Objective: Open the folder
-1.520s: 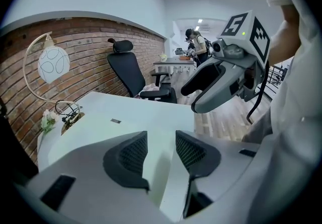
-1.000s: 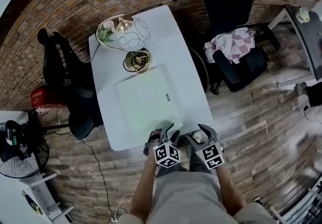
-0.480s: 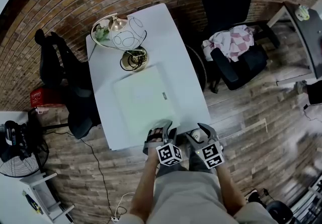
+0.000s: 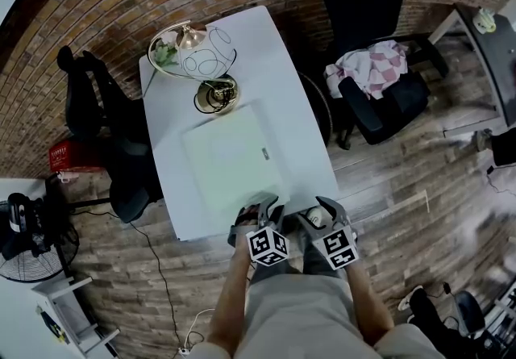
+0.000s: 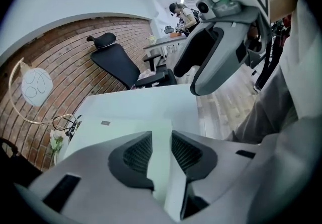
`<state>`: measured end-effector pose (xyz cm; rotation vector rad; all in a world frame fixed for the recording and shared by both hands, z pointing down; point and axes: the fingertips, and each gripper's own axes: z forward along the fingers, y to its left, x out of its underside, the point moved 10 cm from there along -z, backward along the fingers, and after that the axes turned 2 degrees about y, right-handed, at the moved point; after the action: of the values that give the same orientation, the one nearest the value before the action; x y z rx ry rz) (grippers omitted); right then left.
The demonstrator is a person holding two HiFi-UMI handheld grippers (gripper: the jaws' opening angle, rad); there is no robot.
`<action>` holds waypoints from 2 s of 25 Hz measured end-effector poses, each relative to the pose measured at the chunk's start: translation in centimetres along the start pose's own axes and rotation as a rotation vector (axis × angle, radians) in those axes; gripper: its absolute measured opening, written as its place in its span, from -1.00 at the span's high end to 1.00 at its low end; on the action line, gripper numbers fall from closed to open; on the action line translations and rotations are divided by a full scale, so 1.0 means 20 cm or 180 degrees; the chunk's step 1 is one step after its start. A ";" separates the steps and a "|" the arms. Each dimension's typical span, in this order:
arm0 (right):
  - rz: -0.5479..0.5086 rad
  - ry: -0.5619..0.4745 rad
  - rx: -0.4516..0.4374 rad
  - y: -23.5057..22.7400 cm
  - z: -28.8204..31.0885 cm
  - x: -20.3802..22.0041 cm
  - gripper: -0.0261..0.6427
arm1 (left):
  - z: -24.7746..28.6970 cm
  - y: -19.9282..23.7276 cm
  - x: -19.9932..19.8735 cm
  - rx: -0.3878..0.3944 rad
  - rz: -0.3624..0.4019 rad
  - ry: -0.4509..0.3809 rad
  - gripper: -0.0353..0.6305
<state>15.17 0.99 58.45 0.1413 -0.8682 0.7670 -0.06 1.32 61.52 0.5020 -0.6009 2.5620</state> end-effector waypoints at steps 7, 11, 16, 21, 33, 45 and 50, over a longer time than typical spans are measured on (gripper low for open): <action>-0.0035 0.0002 -0.0043 0.01 0.06 -0.02 0.13 | -0.03 0.01 0.00 0.0080 -0.0112 -0.0098 0.66; -0.0071 0.0030 -0.0093 0.00 0.13 -0.02 0.13 | -0.05 0.04 -0.01 0.0109 -0.0236 -0.0210 0.76; -0.0040 0.0018 -0.0099 -0.02 0.21 -0.04 0.19 | -0.07 0.06 -0.02 0.0148 -0.0310 -0.0261 0.78; 0.0040 -0.0012 -0.0079 -0.04 0.25 -0.05 0.41 | -0.09 0.07 -0.02 0.0154 -0.0383 -0.0313 0.79; 0.0046 0.0061 -0.0086 -0.06 0.34 -0.06 0.41 | -0.15 0.11 -0.02 0.0089 -0.0549 -0.0442 0.81; -0.0020 0.0087 -0.0059 -0.07 0.36 -0.02 0.41 | -0.23 0.14 -0.03 -0.0037 -0.0629 -0.0565 0.82; -0.0023 0.0080 -0.0077 -0.06 0.35 -0.04 0.41 | -0.27 0.14 -0.02 -0.0077 -0.0646 -0.0588 0.82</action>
<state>11.23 -3.19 62.74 0.1130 -0.8525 0.7499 -2.40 1.60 55.90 0.7572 -0.6098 2.3305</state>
